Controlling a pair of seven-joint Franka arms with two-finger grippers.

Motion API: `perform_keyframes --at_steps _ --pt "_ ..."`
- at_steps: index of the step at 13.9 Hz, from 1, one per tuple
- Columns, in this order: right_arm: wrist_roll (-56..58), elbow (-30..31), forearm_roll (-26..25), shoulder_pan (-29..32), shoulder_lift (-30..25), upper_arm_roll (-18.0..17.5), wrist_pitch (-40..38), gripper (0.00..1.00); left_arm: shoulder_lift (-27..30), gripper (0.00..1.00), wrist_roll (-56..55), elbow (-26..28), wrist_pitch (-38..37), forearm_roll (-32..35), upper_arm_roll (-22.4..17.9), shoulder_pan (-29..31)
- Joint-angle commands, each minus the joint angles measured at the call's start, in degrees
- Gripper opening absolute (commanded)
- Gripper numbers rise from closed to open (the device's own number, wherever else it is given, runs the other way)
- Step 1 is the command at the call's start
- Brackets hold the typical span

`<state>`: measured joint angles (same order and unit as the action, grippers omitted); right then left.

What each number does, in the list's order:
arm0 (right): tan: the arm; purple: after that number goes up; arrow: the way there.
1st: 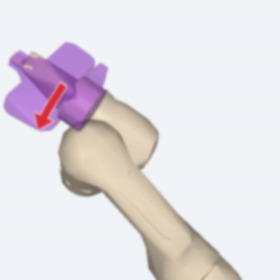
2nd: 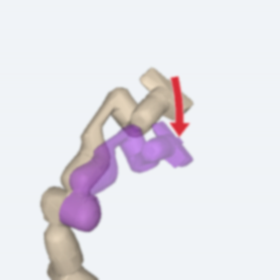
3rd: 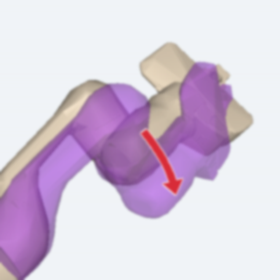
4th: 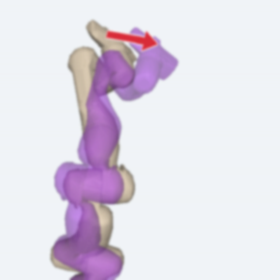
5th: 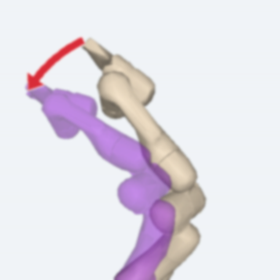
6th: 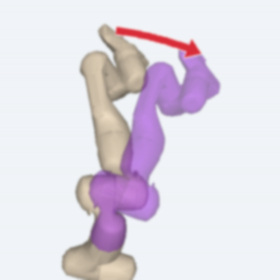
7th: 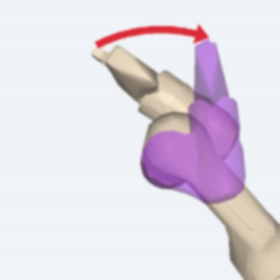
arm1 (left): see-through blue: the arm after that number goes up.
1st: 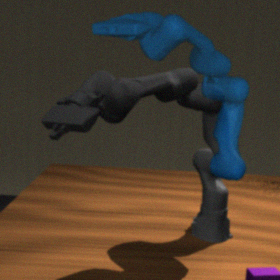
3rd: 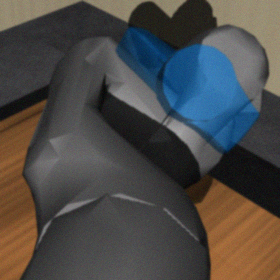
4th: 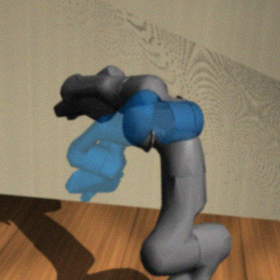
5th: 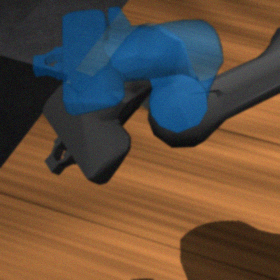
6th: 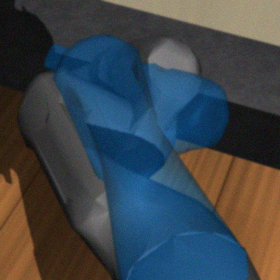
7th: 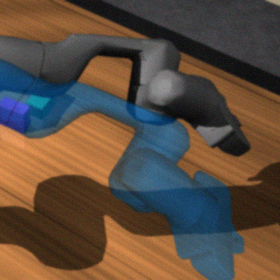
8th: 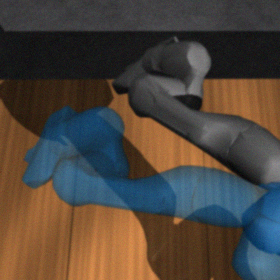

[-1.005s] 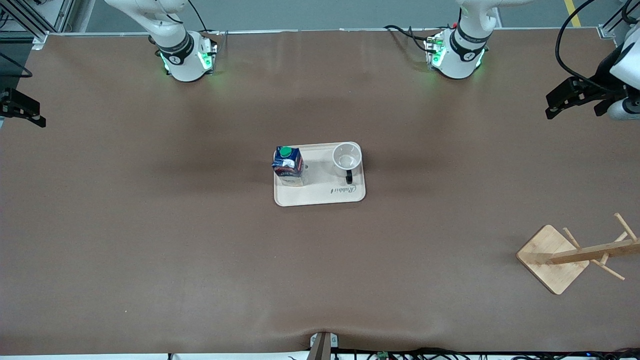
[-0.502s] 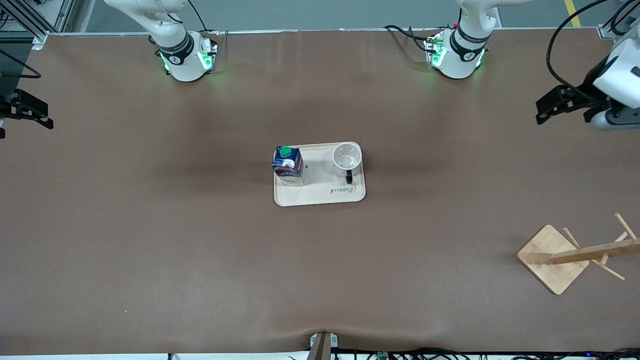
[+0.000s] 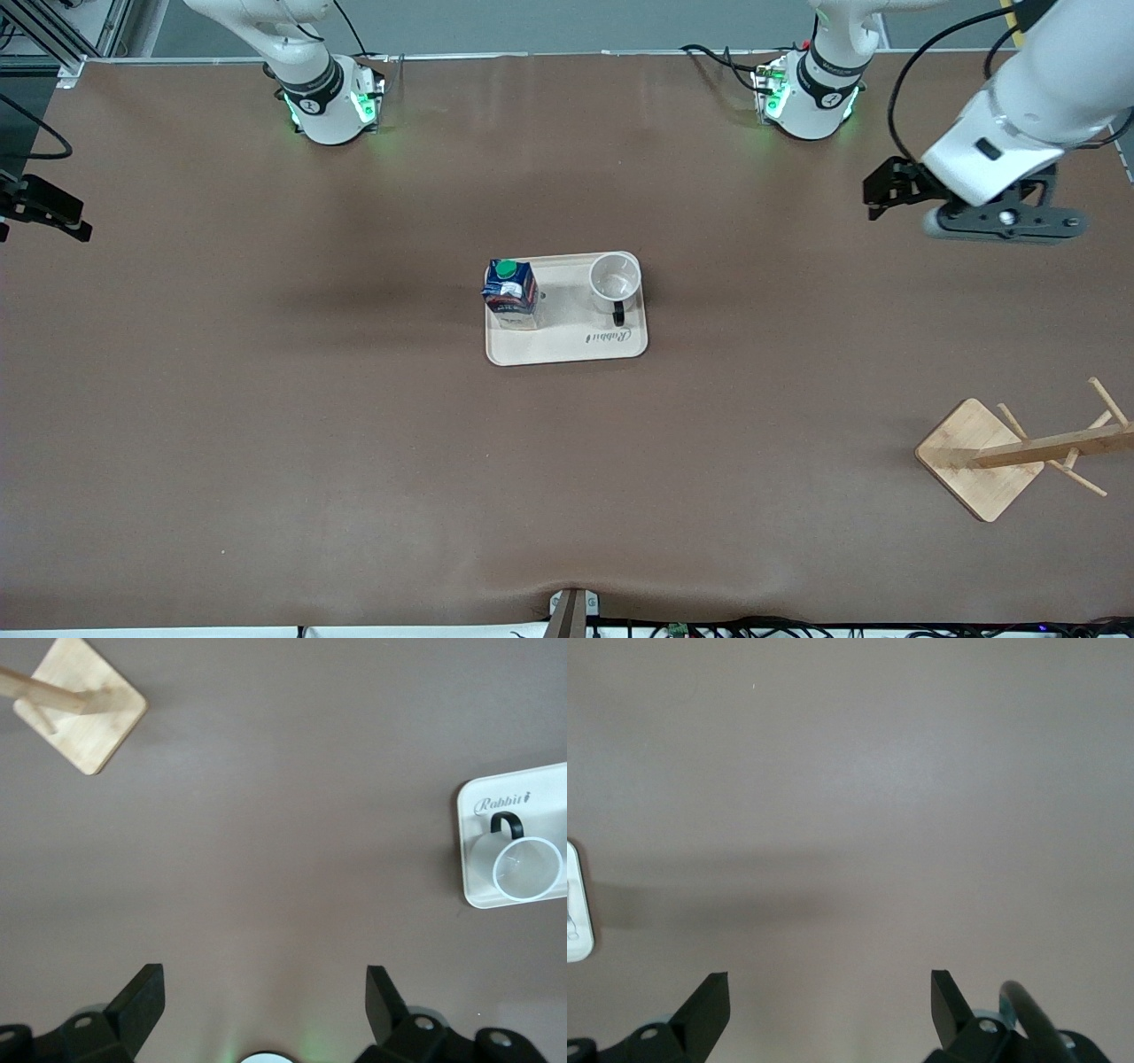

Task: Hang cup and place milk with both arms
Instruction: 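Lower the left gripper onto the white mug rim and grasp it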

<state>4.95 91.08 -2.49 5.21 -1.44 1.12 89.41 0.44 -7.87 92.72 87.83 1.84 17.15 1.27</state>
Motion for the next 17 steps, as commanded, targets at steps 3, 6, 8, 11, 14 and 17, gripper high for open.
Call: perform_keyframes --at_steps 3,6,8,11,14,17 --pt "-2.5 -0.9 -0.2 -0.3 1.0 -0.1 -0.2 1.00 0.5 1.00 -9.1 8.4 8.8 -0.8 7.1 0.2" --pt "-1.9 -1.0 -0.2 -0.2 1.2 0.0 -0.3 1.00 0.1 1.00 -16.8 14.7 17.7 -1.0 11.3 0.1" --pt "-1.9 -1.0 -0.2 -0.2 1.2 0.0 -0.4 1.00 -2.4 1.00 -23.1 16.1 20.9 -0.4 14.9 0.1" --pt "-2.0 -1.0 -0.2 -0.3 1.5 0.0 -0.5 1.00 -7.7 1.00 -34.3 17.0 25.0 3.7 18.4 -2.4" --pt "-2.0 -1.0 -0.1 -0.3 1.5 0.0 -0.5 1.00 -15.1 1.00 -45.5 16.8 33.4 7.9 18.4 -6.8" --pt "-1.9 -1.0 -0.1 -0.4 2.2 0.0 -1.0 1.00 -20.8 1.00 -49.9 16.9 36.7 10.9 18.4 -8.6"
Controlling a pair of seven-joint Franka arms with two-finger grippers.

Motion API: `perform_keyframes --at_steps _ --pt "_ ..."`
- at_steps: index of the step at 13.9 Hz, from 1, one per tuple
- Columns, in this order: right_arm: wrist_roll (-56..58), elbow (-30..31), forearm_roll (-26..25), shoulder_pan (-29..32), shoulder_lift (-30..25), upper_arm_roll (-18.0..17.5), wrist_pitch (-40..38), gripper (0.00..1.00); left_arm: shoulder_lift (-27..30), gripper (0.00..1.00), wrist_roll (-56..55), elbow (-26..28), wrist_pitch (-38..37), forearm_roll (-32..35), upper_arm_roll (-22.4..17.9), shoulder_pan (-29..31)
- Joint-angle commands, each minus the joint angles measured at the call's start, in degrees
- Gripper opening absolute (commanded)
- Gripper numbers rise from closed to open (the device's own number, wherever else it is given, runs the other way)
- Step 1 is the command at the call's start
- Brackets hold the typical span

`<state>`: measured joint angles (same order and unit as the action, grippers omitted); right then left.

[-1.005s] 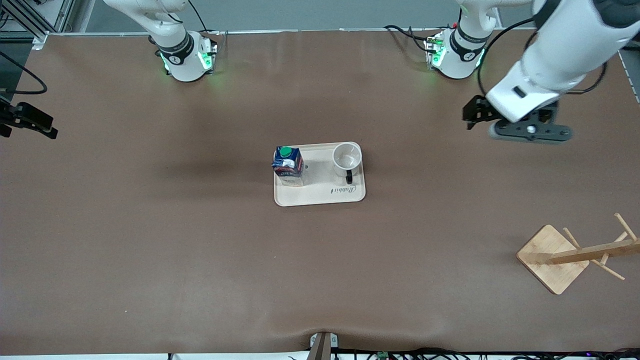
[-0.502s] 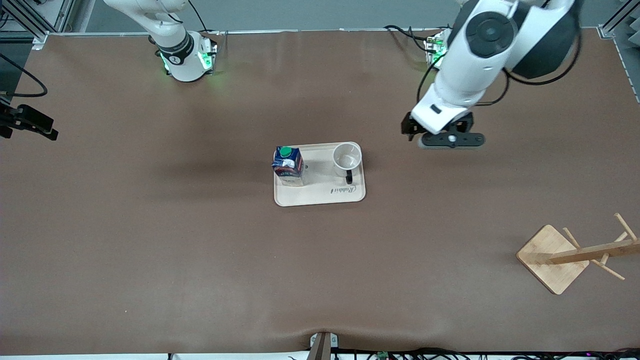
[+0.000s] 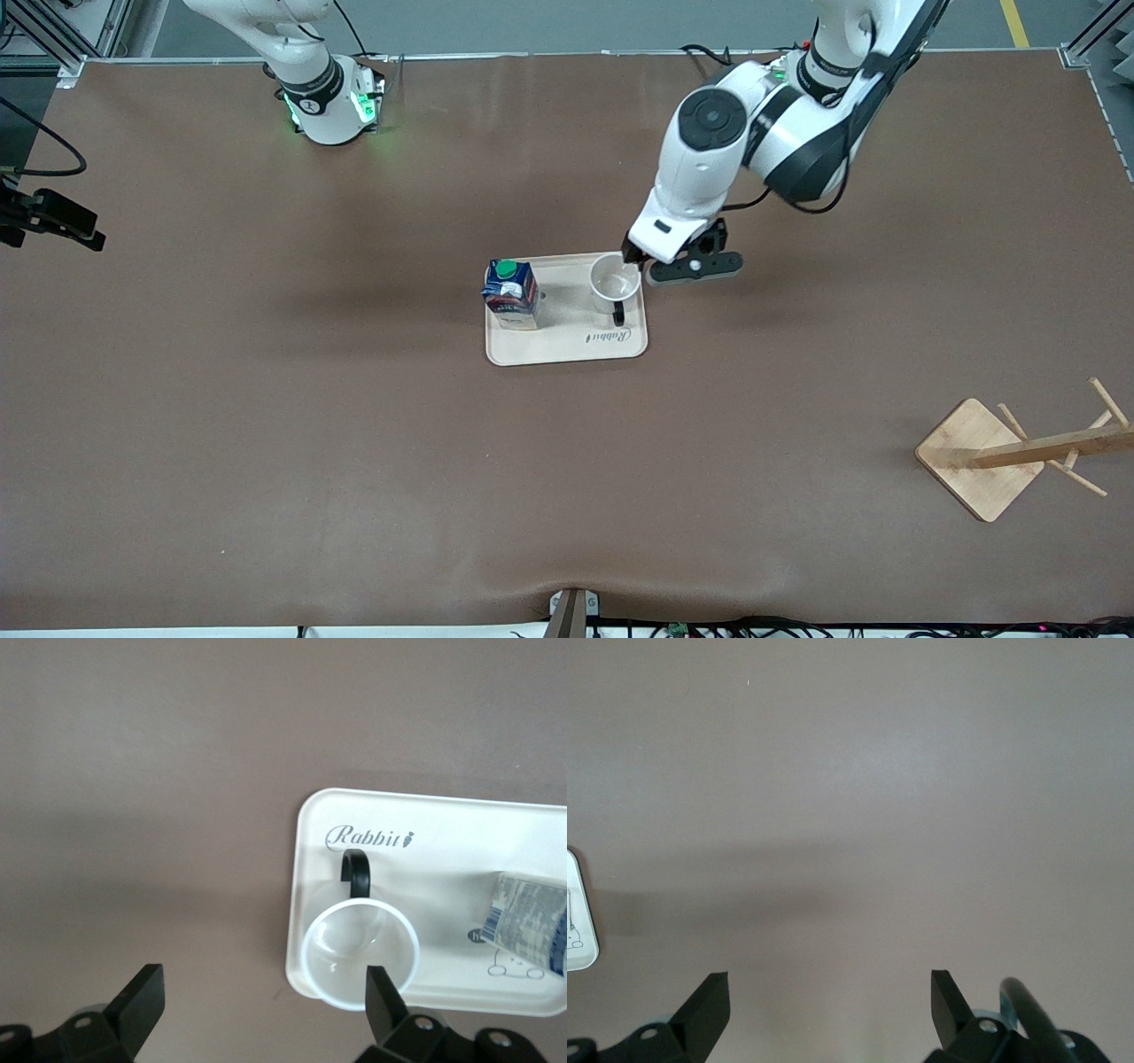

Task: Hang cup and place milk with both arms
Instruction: 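Lower the left gripper onto the white mug rim and grasp it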

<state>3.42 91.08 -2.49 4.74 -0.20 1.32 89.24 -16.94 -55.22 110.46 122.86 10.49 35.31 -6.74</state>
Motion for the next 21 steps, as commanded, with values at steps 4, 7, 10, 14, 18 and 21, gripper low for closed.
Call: perform_keyframes --at_steps 4,7,10,14,18,21 --pt "-0.4 -0.7 0.1 0.7 6.7 -0.2 -0.8 1.00 -9.2 0.95 -9.6 -0.5 5.3 5.7 0.2 -2.7" --pt "-0.4 -1.2 4.0 1.0 8.6 0.1 -0.9 1.00 -9.6 0.83 -10.3 1.7 5.3 5.7 0.2 -3.5" --pt "-0.3 -1.0 4.1 1.5 8.6 0.1 -1.6 1.00 -12.9 0.53 -10.3 1.6 6.5 5.7 0.2 -4.0" --pt "-1.0 -1.3 3.9 1.7 9.0 0.2 -9.6 1.00 -14.6 0.00 -10.4 1.1 8.3 5.7 0.1 -4.0" --pt "-0.3 -3.5 6.9 2.9 10.4 0.0 -8.6 1.00 -11.1 0.00 -9.3 1.0 8.1 7.6 -0.2 -1.5" --pt "-0.3 -4.1 7.9 2.3 11.6 -0.2 -9.1 1.00 -5.0 0.00 -6.8 -2.6 2.9 7.2 0.2 0.9"
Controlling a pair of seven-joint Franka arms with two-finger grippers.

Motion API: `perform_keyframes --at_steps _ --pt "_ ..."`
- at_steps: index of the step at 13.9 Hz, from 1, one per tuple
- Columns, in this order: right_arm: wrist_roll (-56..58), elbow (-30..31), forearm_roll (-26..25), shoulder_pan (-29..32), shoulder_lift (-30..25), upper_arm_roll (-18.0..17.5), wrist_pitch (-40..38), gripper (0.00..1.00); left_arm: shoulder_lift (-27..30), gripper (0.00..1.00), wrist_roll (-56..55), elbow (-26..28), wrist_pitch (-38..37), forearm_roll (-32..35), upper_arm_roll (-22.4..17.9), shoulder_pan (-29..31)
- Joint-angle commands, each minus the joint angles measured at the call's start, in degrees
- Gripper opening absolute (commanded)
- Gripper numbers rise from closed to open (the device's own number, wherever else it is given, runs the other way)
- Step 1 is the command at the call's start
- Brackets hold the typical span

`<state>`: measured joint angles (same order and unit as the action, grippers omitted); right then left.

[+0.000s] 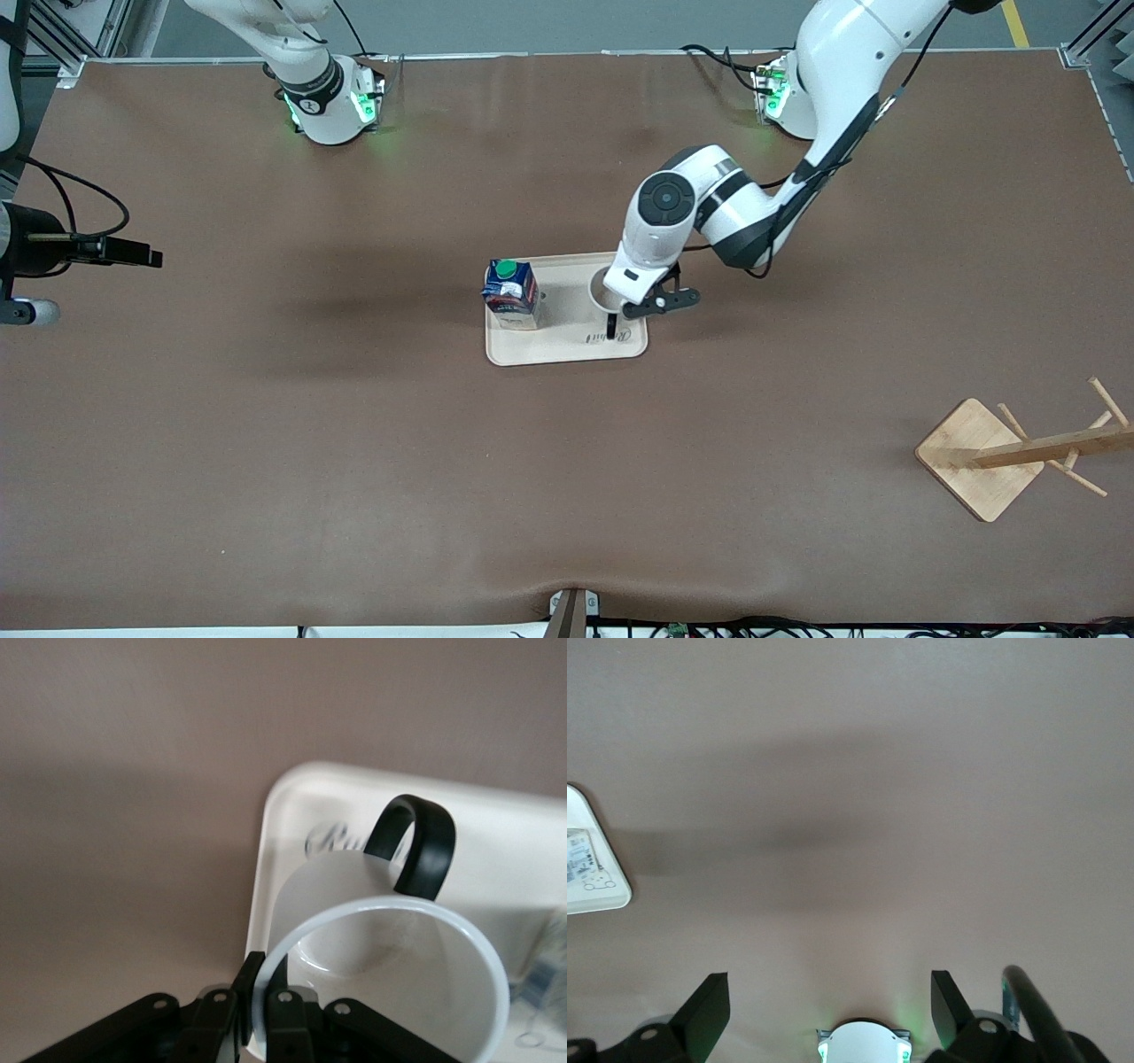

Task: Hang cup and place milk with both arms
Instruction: 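Lower the left gripper onto the white mug rim and grasp it, then lift the mug with the left gripper while the right gripper reaches the milk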

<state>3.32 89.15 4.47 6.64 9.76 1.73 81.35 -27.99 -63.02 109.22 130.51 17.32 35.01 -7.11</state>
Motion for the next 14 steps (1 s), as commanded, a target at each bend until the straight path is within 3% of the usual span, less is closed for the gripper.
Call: perform_keyframes --at_steps 1,4,6,11,14 --pt "0.0 -2.4 1.0 0.6 1.8 -0.6 -0.9 1.00 8.2 0.00 2.1 -4.2 -9.7 0.3 0.4 1.3" --pt "-1.9 -2.9 1.5 -1.8 3.7 -0.7 0.4 1.00 10.0 0.00 13.1 -16.1 -26.3 -0.6 0.5 5.1" --pt "-2.8 -2.2 3.2 -3.8 4.6 -0.7 2.3 1.00 10.7 0.00 18.9 -21.1 -32.1 -1.9 0.5 8.9" --pt "-18.1 -1.6 6.9 -15.2 4.7 -0.7 5.4 1.00 17.0 0.00 48.0 -21.4 -36.6 -2.0 0.2 23.4" --pt "-27.2 -1.1 7.5 -22.3 6.5 -0.7 12.7 1.00 18.1 0.00 61.8 -21.8 -36.6 -1.9 0.1 31.0"
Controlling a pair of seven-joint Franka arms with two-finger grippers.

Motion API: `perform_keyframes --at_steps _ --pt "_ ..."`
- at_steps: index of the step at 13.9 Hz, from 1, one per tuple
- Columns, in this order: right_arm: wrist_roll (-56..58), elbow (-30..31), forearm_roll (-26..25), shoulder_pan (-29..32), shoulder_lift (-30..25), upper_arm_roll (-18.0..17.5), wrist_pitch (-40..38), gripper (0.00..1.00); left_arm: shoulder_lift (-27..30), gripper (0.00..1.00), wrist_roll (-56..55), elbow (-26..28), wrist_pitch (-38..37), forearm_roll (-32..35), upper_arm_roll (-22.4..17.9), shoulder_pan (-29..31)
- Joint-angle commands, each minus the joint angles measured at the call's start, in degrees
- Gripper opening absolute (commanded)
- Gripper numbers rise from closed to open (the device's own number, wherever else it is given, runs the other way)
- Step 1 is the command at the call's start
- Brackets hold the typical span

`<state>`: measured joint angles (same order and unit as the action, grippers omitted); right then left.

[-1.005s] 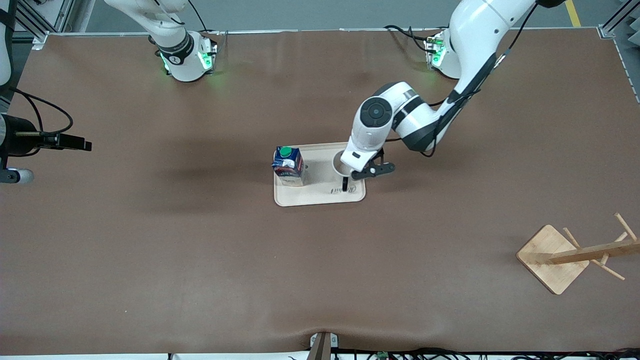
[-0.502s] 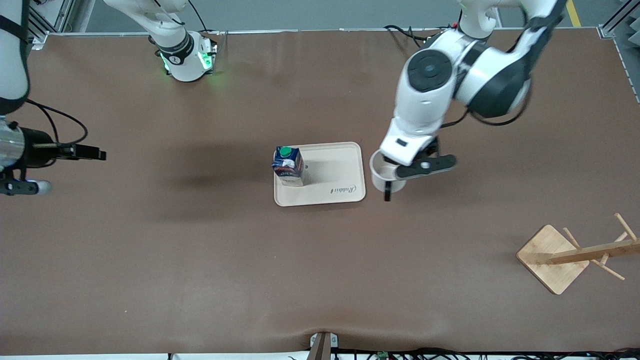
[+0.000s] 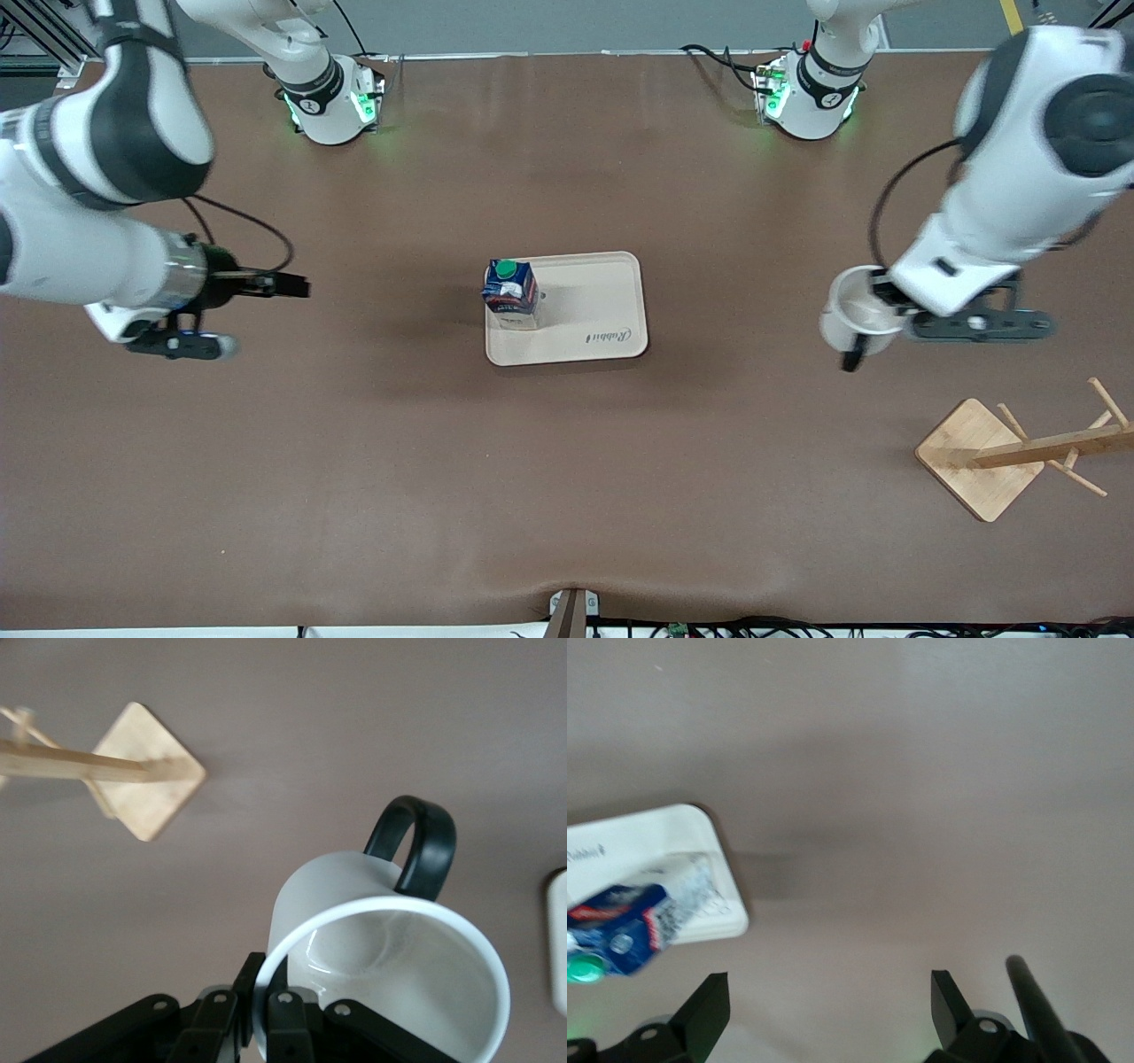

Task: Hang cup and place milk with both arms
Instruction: 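Lift the mug with the left gripper while the right gripper reaches the milk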

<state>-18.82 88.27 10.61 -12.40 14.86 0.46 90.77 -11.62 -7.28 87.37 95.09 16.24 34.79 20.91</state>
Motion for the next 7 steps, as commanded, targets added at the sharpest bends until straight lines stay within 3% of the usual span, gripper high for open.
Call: perform_keyframes --at_steps 1,4,7 --pt "-7.9 -0.4 1.4 -5.8 2.5 0.6 5.5 1.00 1.6 0.00 8.1 -0.6 -1.1 -0.9 0.4 4.8" --pt "-14.5 -0.4 1.6 -11.0 6.0 0.6 13.0 1.00 1.1 0.00 18.2 -1.6 -0.6 -1.0 0.4 10.6" --pt "-18.0 -0.3 1.5 -15.3 7.3 0.7 14.0 1.00 0.6 0.00 24.7 -1.5 0.3 -1.8 0.3 15.0"
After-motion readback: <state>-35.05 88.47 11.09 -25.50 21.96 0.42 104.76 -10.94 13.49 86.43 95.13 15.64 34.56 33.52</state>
